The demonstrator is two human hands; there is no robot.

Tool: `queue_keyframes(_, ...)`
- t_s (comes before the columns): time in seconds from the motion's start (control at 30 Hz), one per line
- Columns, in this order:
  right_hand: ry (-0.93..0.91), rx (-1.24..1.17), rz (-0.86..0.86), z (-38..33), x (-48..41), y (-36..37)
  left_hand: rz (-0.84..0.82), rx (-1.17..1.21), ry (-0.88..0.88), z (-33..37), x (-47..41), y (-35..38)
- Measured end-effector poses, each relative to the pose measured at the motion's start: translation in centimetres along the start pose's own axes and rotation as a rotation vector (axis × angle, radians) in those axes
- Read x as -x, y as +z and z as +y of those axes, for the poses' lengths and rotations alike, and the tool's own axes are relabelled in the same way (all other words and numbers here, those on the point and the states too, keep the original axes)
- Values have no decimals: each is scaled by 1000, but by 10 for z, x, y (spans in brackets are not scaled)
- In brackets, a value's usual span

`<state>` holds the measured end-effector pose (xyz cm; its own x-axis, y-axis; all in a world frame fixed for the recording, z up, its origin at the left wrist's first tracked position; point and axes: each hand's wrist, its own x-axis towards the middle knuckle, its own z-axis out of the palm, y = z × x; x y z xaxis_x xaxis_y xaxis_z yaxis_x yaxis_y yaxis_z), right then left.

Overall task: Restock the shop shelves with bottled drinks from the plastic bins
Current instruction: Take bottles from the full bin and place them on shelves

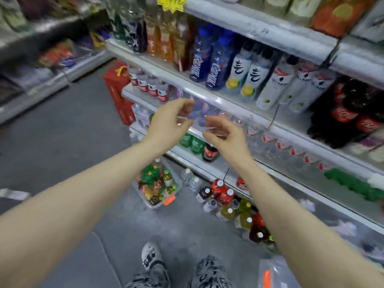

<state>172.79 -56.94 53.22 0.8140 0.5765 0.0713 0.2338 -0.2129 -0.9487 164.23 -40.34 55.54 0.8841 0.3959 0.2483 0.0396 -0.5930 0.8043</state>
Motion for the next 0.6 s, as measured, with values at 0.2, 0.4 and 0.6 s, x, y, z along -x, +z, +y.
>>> queue_keyframes(0.2, 108, -4, -60, 30, -46, 74, 0, 41, -175, -93, -15, -30)
queue_keyframes(0.4, 174, -17, -139, 76, -108, 127, 15, 39, -306, -178, -40, -42)
queue_keyframes(0.6, 329, -38, -248, 137, -157, 183, 33, -1, -464, -267, -53, -37)
